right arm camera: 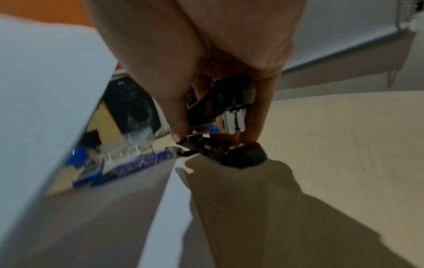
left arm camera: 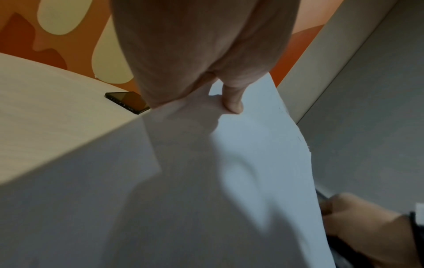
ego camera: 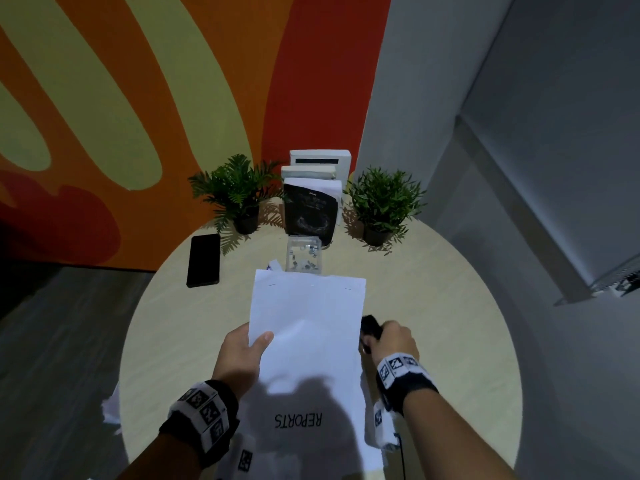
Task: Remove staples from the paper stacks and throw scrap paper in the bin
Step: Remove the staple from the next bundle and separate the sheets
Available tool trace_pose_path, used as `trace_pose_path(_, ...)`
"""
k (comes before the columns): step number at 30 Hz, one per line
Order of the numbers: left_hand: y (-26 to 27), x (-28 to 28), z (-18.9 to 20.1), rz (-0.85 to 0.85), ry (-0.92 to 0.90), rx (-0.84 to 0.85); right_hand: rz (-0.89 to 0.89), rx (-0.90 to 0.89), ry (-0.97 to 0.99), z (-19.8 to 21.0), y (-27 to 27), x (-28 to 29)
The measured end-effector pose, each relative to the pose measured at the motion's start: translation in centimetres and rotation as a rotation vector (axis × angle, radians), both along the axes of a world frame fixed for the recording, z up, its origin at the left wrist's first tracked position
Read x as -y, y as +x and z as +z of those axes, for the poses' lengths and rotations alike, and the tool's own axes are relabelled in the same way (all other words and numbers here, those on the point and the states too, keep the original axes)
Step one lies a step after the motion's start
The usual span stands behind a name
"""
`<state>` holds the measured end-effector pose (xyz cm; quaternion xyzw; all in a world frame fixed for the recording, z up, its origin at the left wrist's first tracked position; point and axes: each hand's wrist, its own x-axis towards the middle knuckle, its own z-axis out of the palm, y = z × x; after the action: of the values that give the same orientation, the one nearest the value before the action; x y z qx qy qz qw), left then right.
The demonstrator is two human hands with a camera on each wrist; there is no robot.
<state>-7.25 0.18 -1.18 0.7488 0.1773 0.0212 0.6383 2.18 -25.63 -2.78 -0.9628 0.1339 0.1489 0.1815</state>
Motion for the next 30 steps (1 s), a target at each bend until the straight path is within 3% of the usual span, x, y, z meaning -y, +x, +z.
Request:
trace_pose_path(4,0.0,-0.1,-0.2,0.009,0.04,-0.028,0.049,-0.091,-0.12,-1.0,-1.7,0.2)
trace_pose_path(6,0.0,-0.2,-0.1,0.011,0.038,-0.034,0.046,-0.028,-0.079,-0.9,-1.6,0.1)
trace_pose_path(10,-0.1,-0.1,0.7,0.016,0.018,-0.031,0.035,0.24,0.347,2.3,0.2,-0.7)
trace_pose_path(13,0.0,0.4,1.6,0.027,-0.013,-0.02,-0.033,0.311,0.736,6.1,0.9,-2.2)
trace_pose_path(16,0.3,0.9,2.3,0.055,-0.057,-0.005,-0.028,0.376,0.917,9.0,0.8,-3.4)
trace_pose_path(20,0.9,1.3,3.8,0.133,-0.193,0.052,0.054,0.607,0.973,12.8,-0.9,-4.6)
trace_pose_path(25,1.9,2.2,7.7,0.171,-0.233,0.212,0.432,1.046,0.784,15.7,-3.9,-5.9)
trace_pose_path(30,2.9,2.2,9.0,0.234,-0.236,0.306,0.524,1.188,0.643,17.1,-5.5,-6.4)
